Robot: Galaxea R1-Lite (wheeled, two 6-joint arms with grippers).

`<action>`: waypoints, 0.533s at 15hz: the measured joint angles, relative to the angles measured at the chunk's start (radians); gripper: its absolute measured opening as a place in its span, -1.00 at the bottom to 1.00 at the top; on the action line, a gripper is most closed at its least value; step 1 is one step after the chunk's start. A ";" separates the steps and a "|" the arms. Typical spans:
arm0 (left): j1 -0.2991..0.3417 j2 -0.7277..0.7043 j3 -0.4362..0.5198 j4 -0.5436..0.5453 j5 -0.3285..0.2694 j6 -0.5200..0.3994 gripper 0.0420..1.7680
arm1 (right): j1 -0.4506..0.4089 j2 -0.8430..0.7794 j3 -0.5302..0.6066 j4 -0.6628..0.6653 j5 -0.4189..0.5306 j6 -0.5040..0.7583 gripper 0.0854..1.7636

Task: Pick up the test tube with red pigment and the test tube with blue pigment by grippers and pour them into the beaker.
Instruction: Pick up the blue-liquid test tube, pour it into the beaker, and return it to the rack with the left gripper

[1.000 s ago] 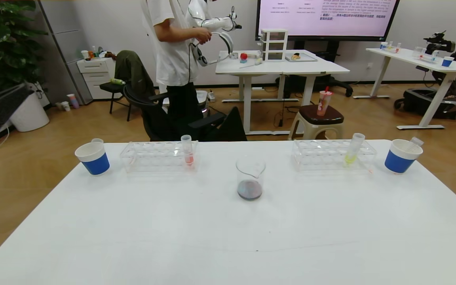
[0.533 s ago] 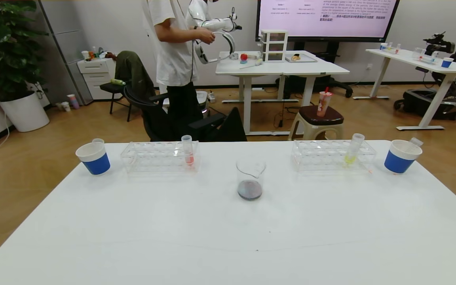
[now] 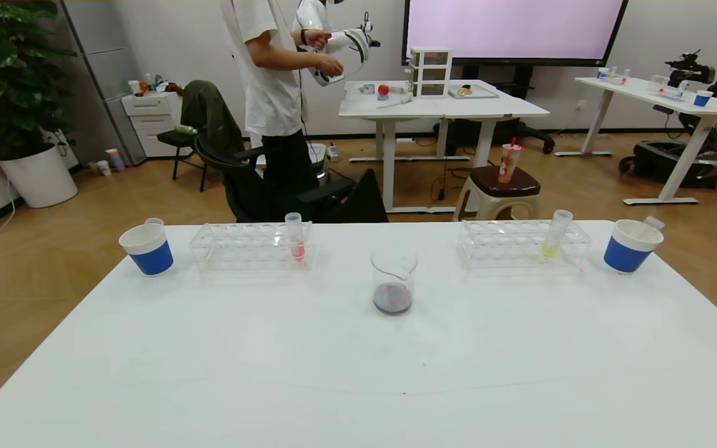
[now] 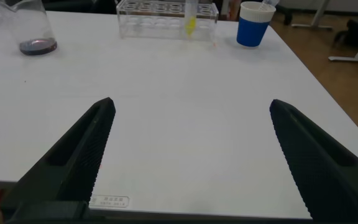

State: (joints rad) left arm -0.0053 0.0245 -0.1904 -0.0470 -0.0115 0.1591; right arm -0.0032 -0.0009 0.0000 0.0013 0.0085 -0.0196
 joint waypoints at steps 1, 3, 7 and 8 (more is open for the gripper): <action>0.001 -0.011 0.070 -0.032 -0.005 -0.006 0.98 | 0.000 0.000 0.000 0.000 0.000 0.000 0.97; 0.002 -0.022 0.160 0.056 -0.029 -0.048 0.98 | 0.000 0.000 0.000 0.000 0.000 0.000 0.97; 0.001 -0.026 0.188 0.049 -0.019 -0.116 0.98 | 0.000 0.000 0.000 0.000 0.000 0.000 0.97; 0.001 -0.027 0.189 0.050 0.001 -0.151 0.98 | 0.000 0.000 0.000 0.000 0.000 0.000 0.97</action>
State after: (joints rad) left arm -0.0047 -0.0023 -0.0013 0.0028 -0.0104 0.0081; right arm -0.0032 -0.0009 0.0000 0.0017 0.0089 -0.0196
